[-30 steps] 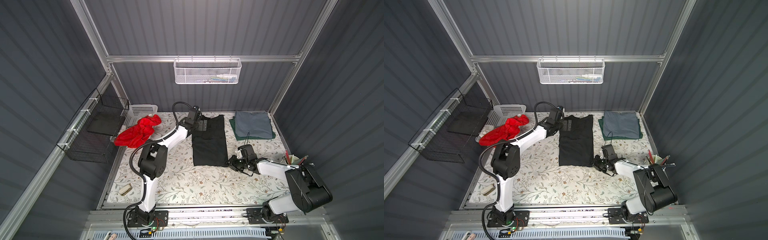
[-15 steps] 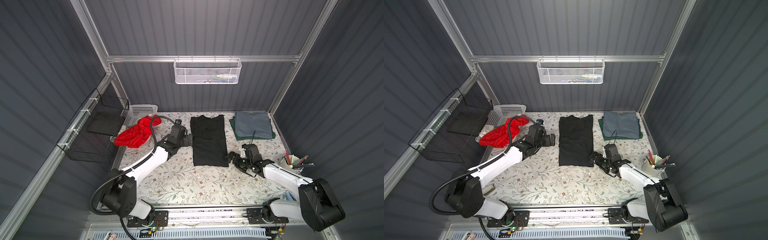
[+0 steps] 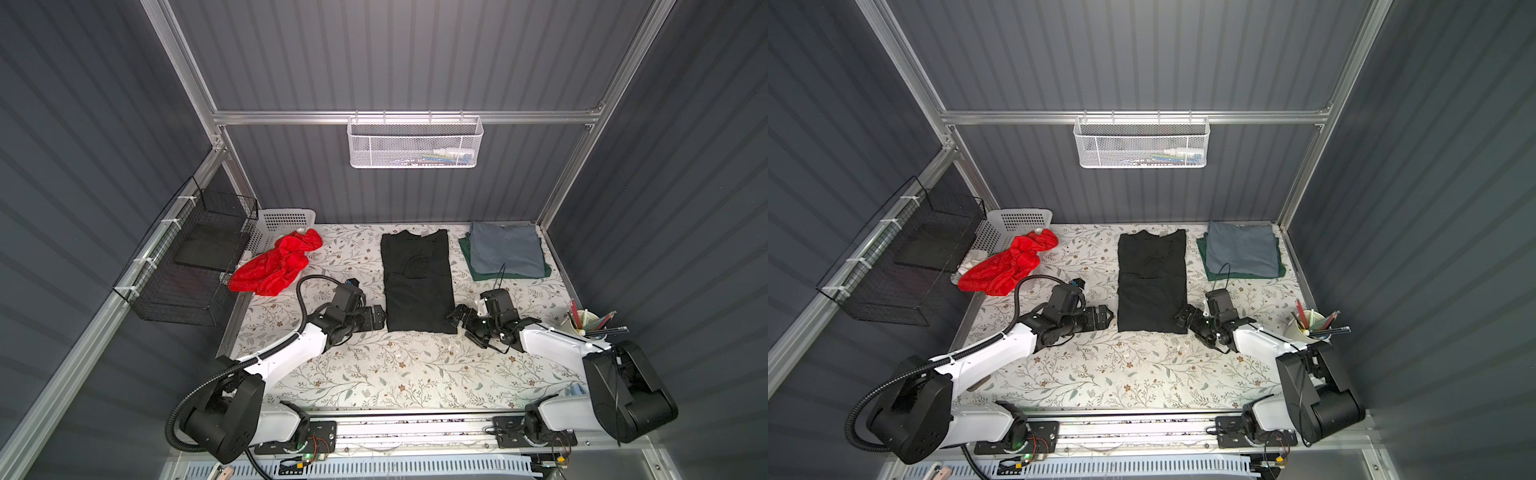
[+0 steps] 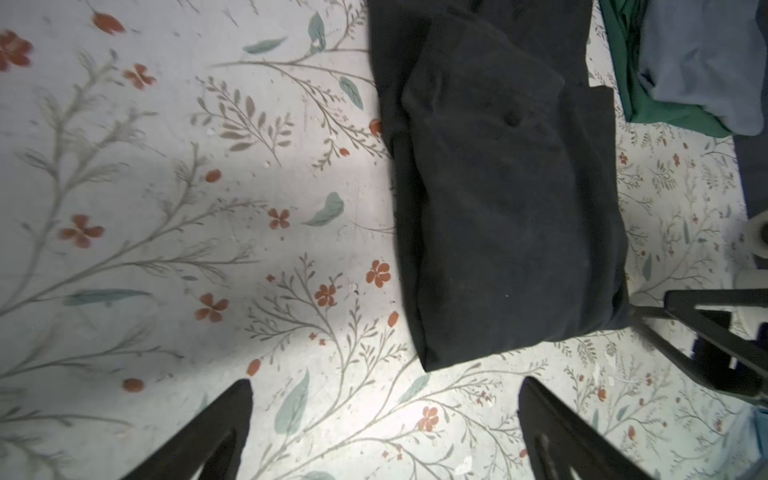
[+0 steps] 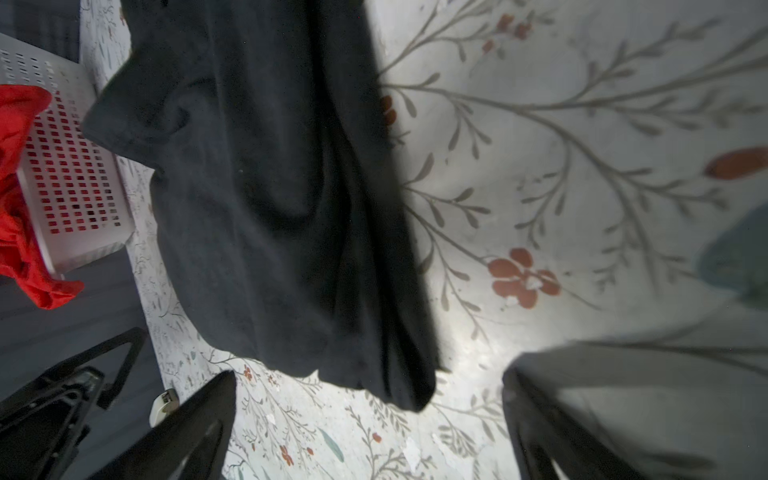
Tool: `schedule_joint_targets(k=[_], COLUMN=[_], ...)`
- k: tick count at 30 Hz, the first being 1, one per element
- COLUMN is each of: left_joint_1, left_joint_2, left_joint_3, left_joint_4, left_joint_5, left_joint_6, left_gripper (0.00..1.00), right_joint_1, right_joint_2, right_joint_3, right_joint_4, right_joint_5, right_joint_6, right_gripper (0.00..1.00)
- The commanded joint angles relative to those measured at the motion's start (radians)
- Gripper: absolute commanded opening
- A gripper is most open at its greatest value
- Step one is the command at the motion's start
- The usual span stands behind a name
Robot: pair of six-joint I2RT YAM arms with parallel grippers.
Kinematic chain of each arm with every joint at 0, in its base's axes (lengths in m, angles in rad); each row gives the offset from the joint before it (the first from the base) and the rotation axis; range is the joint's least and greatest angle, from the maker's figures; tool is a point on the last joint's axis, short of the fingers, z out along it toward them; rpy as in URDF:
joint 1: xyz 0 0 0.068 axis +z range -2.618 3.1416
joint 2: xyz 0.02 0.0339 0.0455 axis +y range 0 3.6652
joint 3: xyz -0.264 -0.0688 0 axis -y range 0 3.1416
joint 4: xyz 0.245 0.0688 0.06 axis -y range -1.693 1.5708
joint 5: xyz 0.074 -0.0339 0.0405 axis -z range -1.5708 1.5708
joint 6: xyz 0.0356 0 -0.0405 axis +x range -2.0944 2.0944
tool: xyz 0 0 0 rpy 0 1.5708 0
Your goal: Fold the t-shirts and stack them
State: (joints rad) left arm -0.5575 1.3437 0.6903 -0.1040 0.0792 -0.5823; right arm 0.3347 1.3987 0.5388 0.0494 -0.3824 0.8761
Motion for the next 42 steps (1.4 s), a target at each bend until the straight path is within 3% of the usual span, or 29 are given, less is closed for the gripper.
schedule_joint_targets(k=[1,10,15,17,20,24,32,34,38,42], left_joint_1=[-0.01,-0.028,-0.033,-0.033,-0.033,-0.035,-0.036,-0.035,-0.035,-0.036], left_joint_2=[0.035,0.133,0.156,0.169,0.201,0.25,0.325,0.338,0.36,0.369], left_joint_3=[-0.023,-0.04,-0.062,-0.067,-0.07,-0.078,-0.076,-0.075,-0.067,-0.045], left_joint_4=[0.112,0.189,0.213,0.222,0.241,0.273,0.306,0.306,0.313,0.294], left_joint_5=[0.09,0.113,0.116,0.116,0.133,0.149,0.162,0.163,0.175,0.181], left_joint_6=[-0.08,-0.138,-0.17,-0.179,-0.192,-0.224,-0.247,-0.246,-0.242,-0.223], left_gripper=[0.99,0.92,0.88,0.83,0.65,0.62,0.53,0.47,0.25,0.0], right_joint_1=[0.004,0.003,0.004,0.004,0.004,0.004,0.004,0.002,0.001,-0.002], right_joint_2=[0.065,0.169,0.143,0.131,0.122,0.125,0.142,0.145,0.155,0.161], right_joint_3=[-0.005,-0.072,-0.138,-0.164,-0.185,-0.192,-0.192,-0.192,-0.184,-0.161], right_joint_4=[0.042,0.22,0.271,0.292,0.301,0.306,0.319,0.324,0.331,0.297], right_joint_5=[-0.064,-0.131,-0.113,-0.108,-0.103,-0.101,-0.094,-0.093,-0.095,-0.107], right_joint_6=[0.043,0.121,0.156,0.168,0.173,0.172,0.167,0.166,0.161,0.139], right_gripper=[0.97,0.77,0.72,0.68,0.64,0.54,0.45,0.43,0.35,0.15])
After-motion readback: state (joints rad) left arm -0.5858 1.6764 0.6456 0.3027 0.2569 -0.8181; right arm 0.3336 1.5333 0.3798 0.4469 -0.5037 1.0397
